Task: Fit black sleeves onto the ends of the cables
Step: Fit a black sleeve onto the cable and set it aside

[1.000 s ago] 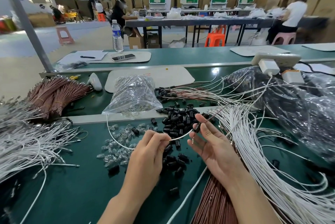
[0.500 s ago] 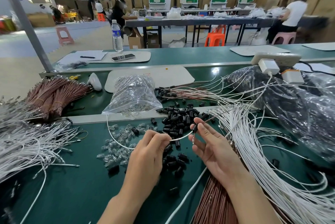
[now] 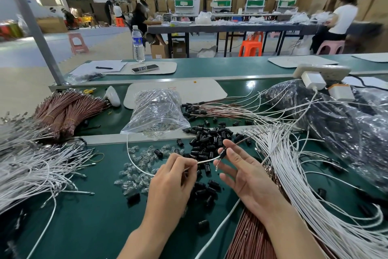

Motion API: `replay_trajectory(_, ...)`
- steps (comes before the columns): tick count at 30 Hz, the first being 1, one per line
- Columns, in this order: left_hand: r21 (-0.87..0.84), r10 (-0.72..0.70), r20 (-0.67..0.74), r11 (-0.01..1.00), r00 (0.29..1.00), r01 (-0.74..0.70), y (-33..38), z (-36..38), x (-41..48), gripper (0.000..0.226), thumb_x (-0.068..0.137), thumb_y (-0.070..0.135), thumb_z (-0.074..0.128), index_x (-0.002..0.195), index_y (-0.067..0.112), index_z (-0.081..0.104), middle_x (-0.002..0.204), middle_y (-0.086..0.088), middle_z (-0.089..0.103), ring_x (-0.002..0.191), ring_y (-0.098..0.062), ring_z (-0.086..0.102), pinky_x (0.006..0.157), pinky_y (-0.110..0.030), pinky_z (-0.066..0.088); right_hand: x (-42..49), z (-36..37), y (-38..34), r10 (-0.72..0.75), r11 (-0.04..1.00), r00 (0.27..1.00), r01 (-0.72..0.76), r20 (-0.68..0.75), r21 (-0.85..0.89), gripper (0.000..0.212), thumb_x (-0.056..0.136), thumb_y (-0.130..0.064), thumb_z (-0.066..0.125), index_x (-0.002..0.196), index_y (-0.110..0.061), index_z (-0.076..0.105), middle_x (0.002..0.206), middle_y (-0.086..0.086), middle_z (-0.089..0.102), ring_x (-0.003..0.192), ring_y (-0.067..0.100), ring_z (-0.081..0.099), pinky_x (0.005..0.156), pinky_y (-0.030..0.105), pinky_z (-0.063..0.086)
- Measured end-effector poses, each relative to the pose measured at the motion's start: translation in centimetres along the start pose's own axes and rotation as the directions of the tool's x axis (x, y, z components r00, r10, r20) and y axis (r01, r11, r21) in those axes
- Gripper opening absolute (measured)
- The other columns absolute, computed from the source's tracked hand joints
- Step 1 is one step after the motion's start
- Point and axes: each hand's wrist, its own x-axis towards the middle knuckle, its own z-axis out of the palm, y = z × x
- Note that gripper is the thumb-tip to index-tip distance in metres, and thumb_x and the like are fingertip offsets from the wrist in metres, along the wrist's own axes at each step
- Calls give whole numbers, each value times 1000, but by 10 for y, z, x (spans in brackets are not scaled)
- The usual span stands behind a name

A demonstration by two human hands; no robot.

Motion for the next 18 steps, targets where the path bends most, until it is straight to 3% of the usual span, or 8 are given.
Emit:
replay_trajectory(7,-30,-105,-11,994,994,105,0,-2,-2,12,94,42,57,89,31,58,75,19,59,69,-8,58,63,-34,51,2,5,3,-57,994,998,54,-34,-94,38,81,-10,70,119,-14,72,101,11,76,88,28,76,63,32,63)
replay_trajectory(11,25,-107,-7,994,994,107,2,-3,-2,16,93,46,55,84,33,54,64,19,53,63,-2,52,58,-22,39,4,6,5,-56,996,998,54,-29,-73,36,82,-9,69,117,-12,73,106,14,75,92,27,75,70,32,62)
replay_trajectory(18,68,-61,72,996,996,56,3,-3,-2,19,96,53,47,94,37,57,66,30,48,66,-1,51,64,-13,35,6,4,8,-55,997,998,56,2,-46,32,85,-7,67,115,-16,76,116,18,73,100,31,73,79,34,61)
